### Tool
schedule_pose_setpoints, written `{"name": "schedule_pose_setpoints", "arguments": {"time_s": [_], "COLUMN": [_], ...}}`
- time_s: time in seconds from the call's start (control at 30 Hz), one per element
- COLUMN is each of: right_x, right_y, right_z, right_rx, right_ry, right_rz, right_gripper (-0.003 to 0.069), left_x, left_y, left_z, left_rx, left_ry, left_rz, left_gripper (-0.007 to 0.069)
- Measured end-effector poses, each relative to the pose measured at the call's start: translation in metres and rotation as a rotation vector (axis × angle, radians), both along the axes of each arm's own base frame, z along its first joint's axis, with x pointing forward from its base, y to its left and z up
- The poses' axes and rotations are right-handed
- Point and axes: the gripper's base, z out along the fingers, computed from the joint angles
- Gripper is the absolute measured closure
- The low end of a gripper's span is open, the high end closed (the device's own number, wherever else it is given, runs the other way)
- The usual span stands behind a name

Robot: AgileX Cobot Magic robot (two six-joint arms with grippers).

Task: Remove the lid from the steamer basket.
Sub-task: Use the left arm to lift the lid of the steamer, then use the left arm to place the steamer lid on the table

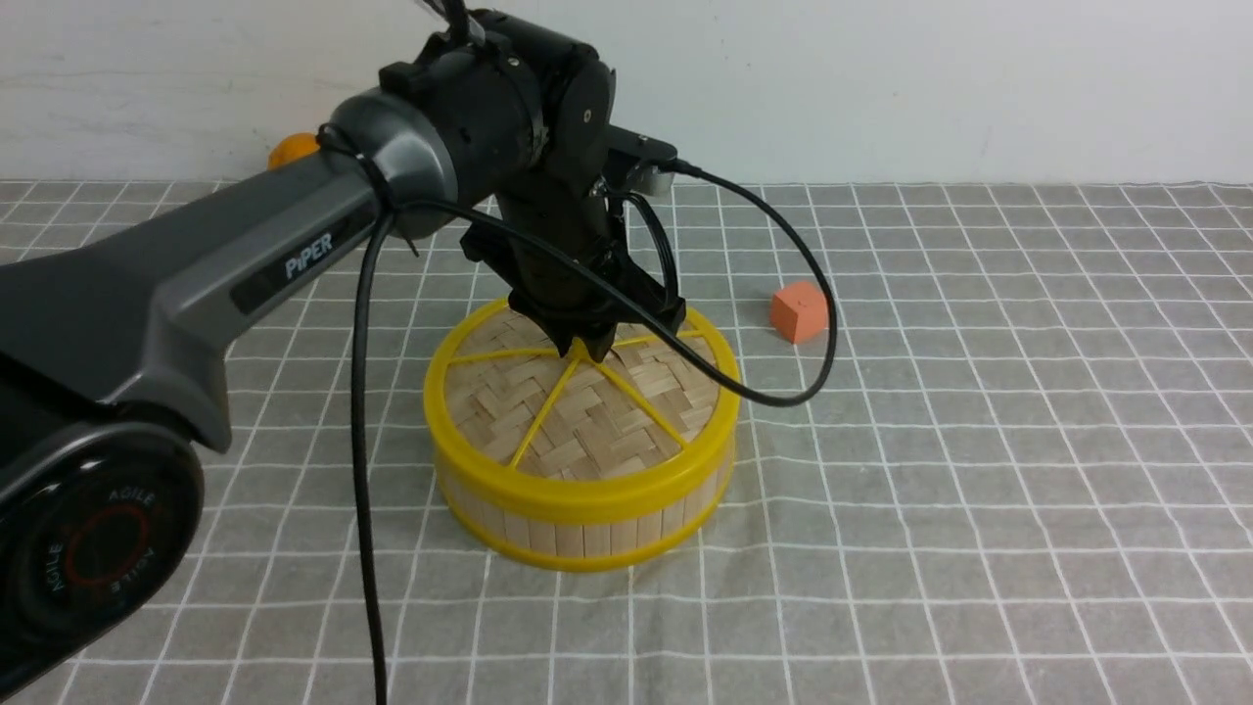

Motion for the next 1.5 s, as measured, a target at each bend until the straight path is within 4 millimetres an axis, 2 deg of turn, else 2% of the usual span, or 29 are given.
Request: {"name": "schedule_pose_setpoints", "arguments": {"time_s": [0.17, 0.37, 0.5, 0.6, 0.7, 0.73, 0.8, 0.87, 0.9, 0.97, 1.1, 1.13, 1.17, 1.2, 1.23, 1.27, 1.3, 1.37, 1.5], "right_x": [0.0, 0.0, 0.0, 0.0, 0.0, 0.0, 0.0, 0.0, 0.0, 0.0, 0.0, 0.0, 0.0, 0.0, 0.0, 0.0, 0.0, 0.0, 0.0], "right_y": [0.0, 0.0, 0.0, 0.0, 0.0, 0.0, 0.0, 0.0, 0.0, 0.0, 0.0, 0.0, 0.0, 0.0, 0.0, 0.0, 0.0, 0.0, 0.0], "right_z": [0.0, 0.0, 0.0, 0.0, 0.0, 0.0, 0.0, 0.0, 0.0, 0.0, 0.0, 0.0, 0.0, 0.0, 0.0, 0.0, 0.0, 0.0, 0.0], "right_rx": [0.0, 0.0, 0.0, 0.0, 0.0, 0.0, 0.0, 0.0, 0.0, 0.0, 0.0, 0.0, 0.0, 0.0, 0.0, 0.0, 0.0, 0.0, 0.0], "right_ry": [0.0, 0.0, 0.0, 0.0, 0.0, 0.0, 0.0, 0.0, 0.0, 0.0, 0.0, 0.0, 0.0, 0.0, 0.0, 0.0, 0.0, 0.0, 0.0], "right_rz": [0.0, 0.0, 0.0, 0.0, 0.0, 0.0, 0.0, 0.0, 0.0, 0.0, 0.0, 0.0, 0.0, 0.0, 0.0, 0.0, 0.0, 0.0, 0.0], "right_gripper": [0.0417, 0.0417, 0.0417, 0.0417, 0.0417, 0.0417, 0.0417, 0.0417, 0.0417, 0.0417, 0.0417, 0.0417, 0.0417, 0.0417, 0.0417, 0.0417, 0.0417, 0.0417, 0.0417], "left_x": [0.0, 0.0, -0.001, -0.005, -0.014, -0.016, -0.027, -0.032, -0.033, -0.037, -0.045, -0.045, -0.046, -0.044, -0.043, -0.04, -0.04, -0.035, -0.027], "left_y": [0.001, 0.001, 0.001, 0.002, 0.01, 0.011, 0.021, 0.029, 0.03, 0.044, 0.103, 0.119, 0.119, 0.145, 0.152, 0.175, 0.178, 0.206, 0.226], "left_z": [0.0, 0.001, 0.01, 0.03, 0.074, 0.08, 0.11, 0.126, 0.127, 0.14, 0.171, 0.176, 0.177, 0.181, 0.182, 0.183, 0.182, 0.171, 0.134], "left_rx": [0.008, 0.008, 0.002, -0.017, -0.055, -0.058, -0.055, -0.045, -0.043, -0.038, -0.025, -0.026, -0.03, -0.043, -0.05, -0.089, -0.093, -0.146, -0.173], "left_ry": [0.0, -0.002, -0.006, -0.043, -0.151, -0.165, -0.246, -0.286, -0.288, -0.307, -0.33, -0.333, -0.334, -0.335, -0.335, -0.322, -0.321, -0.264, -0.153], "left_rz": [0.001, 0.003, 0.006, 0.006, 0.005, 0.003, -0.002, 0.007, 0.008, 0.03, 0.151, 0.191, 0.191, 0.265, 0.283, 0.346, 0.354, 0.424, 0.48], "left_gripper": [0.0515, 0.0515, 0.0515, 0.0515, 0.0515, 0.0515, 0.0515, 0.0515, 0.0515, 0.0515, 0.0515, 0.0515, 0.0515, 0.0515, 0.0515, 0.0515, 0.0515, 0.0515, 0.0515]}}
